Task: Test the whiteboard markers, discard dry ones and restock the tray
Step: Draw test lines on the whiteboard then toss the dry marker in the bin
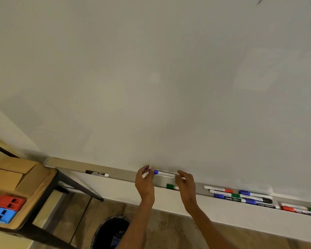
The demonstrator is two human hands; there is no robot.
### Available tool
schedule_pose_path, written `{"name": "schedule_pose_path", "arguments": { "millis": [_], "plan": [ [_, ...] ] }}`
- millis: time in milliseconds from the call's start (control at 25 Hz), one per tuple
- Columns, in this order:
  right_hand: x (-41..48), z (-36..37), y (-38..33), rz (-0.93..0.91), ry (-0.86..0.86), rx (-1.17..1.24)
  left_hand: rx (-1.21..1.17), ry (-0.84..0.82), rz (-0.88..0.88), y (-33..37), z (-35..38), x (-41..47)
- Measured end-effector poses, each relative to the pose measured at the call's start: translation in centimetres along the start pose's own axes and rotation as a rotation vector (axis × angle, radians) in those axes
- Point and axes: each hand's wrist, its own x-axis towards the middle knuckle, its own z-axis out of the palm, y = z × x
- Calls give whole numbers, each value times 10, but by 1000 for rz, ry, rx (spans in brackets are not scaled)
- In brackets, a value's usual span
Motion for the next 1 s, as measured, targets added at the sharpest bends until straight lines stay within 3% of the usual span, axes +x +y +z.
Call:
{"name": "schedule_pose_path", "arguments": {
  "millis": [200,440,800,1000],
  "plan": [
    [-18,-6,-46,-226,80,-64,-189,-110,97,57,-2,-15],
    [-50,-3,-98,-698,253,-690,-223,-266,211,104,-8,-55],
    [-79,-33,-171,-811,179,-573,-263,-558,257,157,8,-116],
    [-85,-75,-220,-909,438,-672,-308,-580,345,199,40,-152]
  ]
}}
